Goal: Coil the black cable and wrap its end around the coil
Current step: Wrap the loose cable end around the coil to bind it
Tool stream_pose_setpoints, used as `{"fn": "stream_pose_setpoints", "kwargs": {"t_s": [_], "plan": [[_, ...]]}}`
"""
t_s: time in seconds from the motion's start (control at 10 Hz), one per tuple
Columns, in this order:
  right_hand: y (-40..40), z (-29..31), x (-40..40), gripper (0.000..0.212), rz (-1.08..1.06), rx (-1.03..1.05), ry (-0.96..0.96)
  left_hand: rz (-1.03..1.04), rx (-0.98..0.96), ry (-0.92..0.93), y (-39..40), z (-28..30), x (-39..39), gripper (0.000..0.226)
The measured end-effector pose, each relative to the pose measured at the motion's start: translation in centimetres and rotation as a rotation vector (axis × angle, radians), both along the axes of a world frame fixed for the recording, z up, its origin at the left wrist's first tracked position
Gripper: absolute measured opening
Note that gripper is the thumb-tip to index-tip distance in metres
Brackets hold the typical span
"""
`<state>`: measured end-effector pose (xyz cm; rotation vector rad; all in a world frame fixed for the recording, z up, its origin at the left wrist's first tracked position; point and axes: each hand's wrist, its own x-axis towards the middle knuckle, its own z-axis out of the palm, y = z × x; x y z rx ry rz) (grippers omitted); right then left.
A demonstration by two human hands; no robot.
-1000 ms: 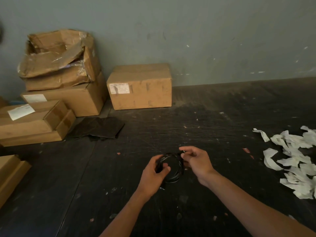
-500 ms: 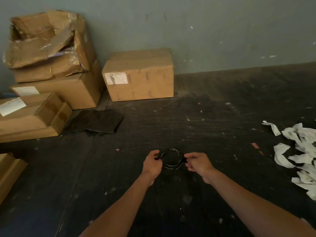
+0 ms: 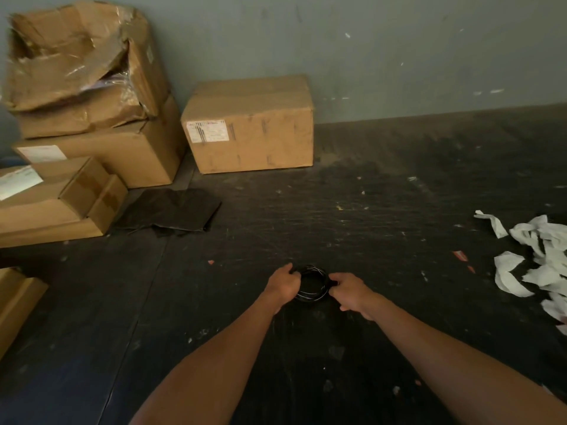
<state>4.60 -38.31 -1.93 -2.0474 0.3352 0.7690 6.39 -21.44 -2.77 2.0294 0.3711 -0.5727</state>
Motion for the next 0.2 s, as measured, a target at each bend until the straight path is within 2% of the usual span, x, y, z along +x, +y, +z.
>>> {"fn": "stream_pose_setpoints", "kwargs": {"t_s": [0.1,0.2], "plan": [[0.09,0.75,0.14,0.056,0.024,-0.037,-0.038,-0.039,0.067,-0.015,0.33,0.11,0.15,0.055],[0.18,1.19,-0.16,0.056,0.102,-0.168,-0.162,-0.083,0.152,-0.073,0.92,0.35,-0.17,0.057]]}}
